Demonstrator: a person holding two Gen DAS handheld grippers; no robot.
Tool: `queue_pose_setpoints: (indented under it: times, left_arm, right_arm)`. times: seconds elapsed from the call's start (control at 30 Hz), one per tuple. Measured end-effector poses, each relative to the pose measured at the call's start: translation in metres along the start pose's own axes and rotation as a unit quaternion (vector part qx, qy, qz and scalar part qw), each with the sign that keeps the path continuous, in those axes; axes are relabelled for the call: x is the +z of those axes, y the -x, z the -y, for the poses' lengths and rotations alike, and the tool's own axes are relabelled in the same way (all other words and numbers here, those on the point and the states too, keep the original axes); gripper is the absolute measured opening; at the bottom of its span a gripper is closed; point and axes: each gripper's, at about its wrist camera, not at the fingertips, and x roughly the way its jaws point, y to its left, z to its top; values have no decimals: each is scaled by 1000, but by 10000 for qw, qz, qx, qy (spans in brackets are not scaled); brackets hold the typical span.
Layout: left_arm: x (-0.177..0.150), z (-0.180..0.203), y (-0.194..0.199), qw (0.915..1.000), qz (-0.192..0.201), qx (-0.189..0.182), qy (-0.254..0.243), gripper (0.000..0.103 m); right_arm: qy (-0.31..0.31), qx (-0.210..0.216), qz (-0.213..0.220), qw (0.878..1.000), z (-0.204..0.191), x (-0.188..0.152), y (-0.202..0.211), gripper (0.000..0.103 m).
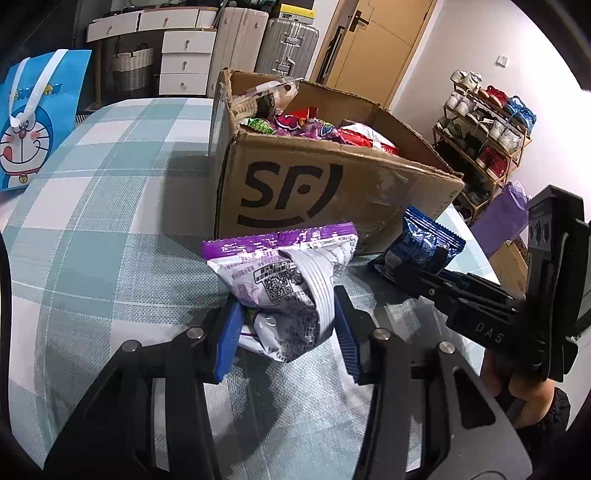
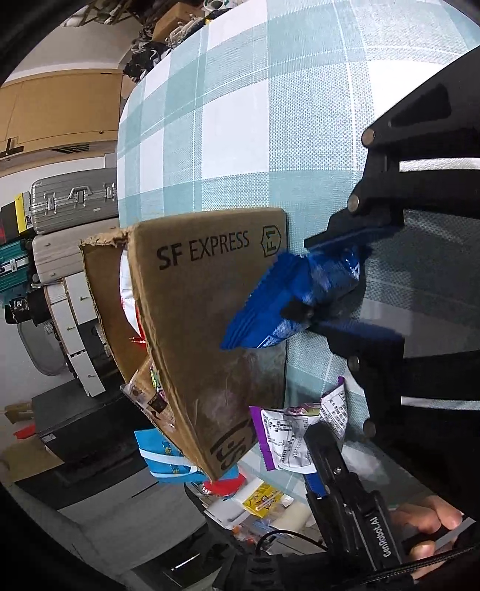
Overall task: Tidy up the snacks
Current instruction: 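Grasp white-purple bag with left gripper while right gripper grasps blue wafer pack, then carry white-purple bag in left gripper while right gripper carries blue wafer pack into box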
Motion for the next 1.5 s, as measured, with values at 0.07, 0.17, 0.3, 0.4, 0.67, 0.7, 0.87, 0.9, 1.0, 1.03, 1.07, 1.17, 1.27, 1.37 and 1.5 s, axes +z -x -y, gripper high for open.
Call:
queue_pose_setpoints:
  times: [0.07,0.17,0.3,0.4,0.67,0.7,0.87,0.9,1.0,1.03,1.07,1.17,1.27,1.37,1.5]
  left_arm:
    - [-1,0,1,10000,8,-10,-7,43]
    - [-2,1,5,10000,34,-14,-16,43]
    - [-3,3,11,9999,98,-33,-32,43]
    - [-3,4,15,9999,134,-40,-41,43]
    - [-4,10,34,9995,296,-47,-114,43]
    - [-3,11,36,9994,311,-55,-118,43]
    - [-3,17,54,9987,463,-77,-175,43]
    - [-2,18,56,9986,489,-76,-176,43]
    - [1,22,67,9980,597,-84,-192,43]
    - [3,24,72,9977,647,-69,-201,43]
    - [4,25,77,9974,684,-61,-203,43]
    - [8,28,87,9967,778,-54,-221,43]
    - [14,30,97,9960,861,-20,-232,43]
    - [21,34,107,9951,949,31,-265,43]
    - [32,40,114,9941,1050,94,-260,43]
  right_arm:
    - [45,12,54,10000,-1,-1,4,32]
    - [96,59,133,9998,-3,-4,10,28]
    - [181,80,213,9996,-8,-6,17,26]
    - [219,93,254,9994,-12,-8,22,26]
    - [285,96,425,9986,-14,-14,43,26]
    - [295,105,453,9985,-14,-14,47,26]
    - [340,128,600,9975,-19,-14,64,26]
    - [353,129,631,9973,-20,-14,68,26]
    - [394,142,718,9965,-24,-12,77,26]
    - [410,149,748,9962,-26,-10,81,26]
    - [426,157,792,9958,-27,-9,85,26]
    - [455,170,880,9949,-31,-5,94,26]
    - [459,193,938,9943,-33,-1,101,26]
    - [366,281,986,9941,-33,6,107,26]
    - [396,259,1085,9930,-35,16,114,26]
